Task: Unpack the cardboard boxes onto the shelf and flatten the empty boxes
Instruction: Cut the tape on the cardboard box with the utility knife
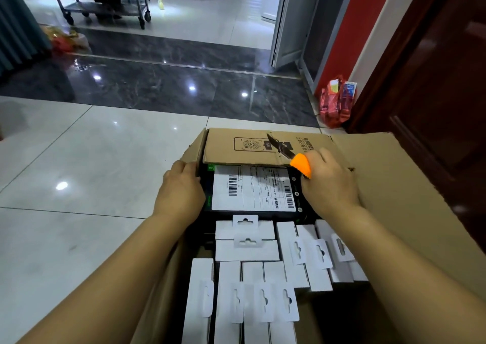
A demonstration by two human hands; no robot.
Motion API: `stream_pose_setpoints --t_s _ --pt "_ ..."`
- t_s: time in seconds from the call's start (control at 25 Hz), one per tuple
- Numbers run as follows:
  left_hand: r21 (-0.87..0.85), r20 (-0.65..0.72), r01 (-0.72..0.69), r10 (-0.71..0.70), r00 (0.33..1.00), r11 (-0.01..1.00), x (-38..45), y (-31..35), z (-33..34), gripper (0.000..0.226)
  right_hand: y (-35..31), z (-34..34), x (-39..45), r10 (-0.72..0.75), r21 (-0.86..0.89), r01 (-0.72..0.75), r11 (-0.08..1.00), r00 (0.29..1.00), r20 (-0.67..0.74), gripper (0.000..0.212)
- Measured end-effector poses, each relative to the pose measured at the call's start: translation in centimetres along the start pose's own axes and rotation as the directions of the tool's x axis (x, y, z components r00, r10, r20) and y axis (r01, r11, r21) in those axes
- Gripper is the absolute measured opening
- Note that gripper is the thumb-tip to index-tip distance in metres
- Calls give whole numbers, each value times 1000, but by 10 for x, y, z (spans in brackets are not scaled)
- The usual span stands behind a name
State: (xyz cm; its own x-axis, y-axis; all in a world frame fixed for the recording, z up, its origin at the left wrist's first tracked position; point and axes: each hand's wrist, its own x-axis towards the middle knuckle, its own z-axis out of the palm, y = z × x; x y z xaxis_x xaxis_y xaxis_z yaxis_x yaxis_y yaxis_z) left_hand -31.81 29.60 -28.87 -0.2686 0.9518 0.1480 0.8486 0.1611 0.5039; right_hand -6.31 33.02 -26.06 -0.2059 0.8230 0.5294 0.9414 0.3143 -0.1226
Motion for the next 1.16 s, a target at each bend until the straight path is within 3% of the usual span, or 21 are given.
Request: stream_pose_setpoints --t_s 0.12,0.24,0.44,0.64,0.8,1.0,1.16 --pt "18 22 -5 5 1000 1000 1 1 -4 28 -3 -11 15 -38 7 39 999 992 -124 29" --pt "44 48 1 -3 999 999 4 3 -8 28 -5 -19 34 -68 11 70 998 990 -122 30" --pt "64 65 29 -33 997 998 19 8 -11 29 -7 -24 74 -43 -88 51 995 995 91 33" --pt "79 75 51 -57 996 996 33 14 -5 25 0 -9 113 -5 -156 64 986 936 351 32" --pt "91 57 43 -48 997 995 36 14 1 29 0 11 124 29 -140 37 990 895 445 20" --pt "72 21 18 -20 1000 997 33 8 7 31 8 33 122 109 -27 -114 993 821 561 9" --pt "77 12 19 -20 1000 997 31 9 7 34 14 38 121 112 17 -147 989 815 569 7"
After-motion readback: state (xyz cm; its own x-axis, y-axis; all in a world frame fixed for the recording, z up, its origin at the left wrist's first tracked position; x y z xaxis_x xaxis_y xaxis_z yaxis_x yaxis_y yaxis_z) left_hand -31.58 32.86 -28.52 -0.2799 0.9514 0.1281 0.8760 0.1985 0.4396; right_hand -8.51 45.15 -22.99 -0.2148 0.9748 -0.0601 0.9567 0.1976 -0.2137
